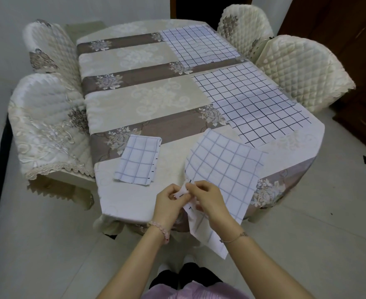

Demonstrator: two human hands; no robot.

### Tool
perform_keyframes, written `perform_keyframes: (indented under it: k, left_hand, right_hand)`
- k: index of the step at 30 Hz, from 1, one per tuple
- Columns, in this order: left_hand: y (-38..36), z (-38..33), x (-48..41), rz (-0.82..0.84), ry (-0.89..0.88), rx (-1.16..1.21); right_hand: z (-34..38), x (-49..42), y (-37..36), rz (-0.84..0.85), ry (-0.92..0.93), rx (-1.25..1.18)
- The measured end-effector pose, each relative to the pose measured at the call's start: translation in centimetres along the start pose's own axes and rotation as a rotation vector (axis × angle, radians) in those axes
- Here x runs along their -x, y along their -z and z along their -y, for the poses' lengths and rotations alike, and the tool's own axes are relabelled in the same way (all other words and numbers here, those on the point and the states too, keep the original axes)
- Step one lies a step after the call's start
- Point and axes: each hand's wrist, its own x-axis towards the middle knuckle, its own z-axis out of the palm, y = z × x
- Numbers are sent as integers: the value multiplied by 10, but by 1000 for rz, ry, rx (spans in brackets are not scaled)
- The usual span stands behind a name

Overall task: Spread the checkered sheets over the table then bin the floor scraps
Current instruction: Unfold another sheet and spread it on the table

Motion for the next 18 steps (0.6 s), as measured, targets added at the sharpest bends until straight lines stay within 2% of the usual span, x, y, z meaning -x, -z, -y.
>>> perform_keyframes:
  k: [3, 7, 11, 15, 18]
  left_hand:
    - [4, -2, 0, 1, 5, 12]
    - [21, -5, -8, -68, 60, 192]
    - [52, -9, -17, -161, 43, 306]
    - [79, -8, -25, -301, 36, 325]
    - [92, -5, -28, -330, 26, 311]
  right_hand:
    - [-1, -1, 11, -8, -21, -103]
    - [-2, -6, 41, -39, -8, -149]
    - [-5, -12, 86, -191, 3, -190]
    - [-23, -6, 132, -335, 33, -233]
    - [-44, 1, 159, -412, -4, -227]
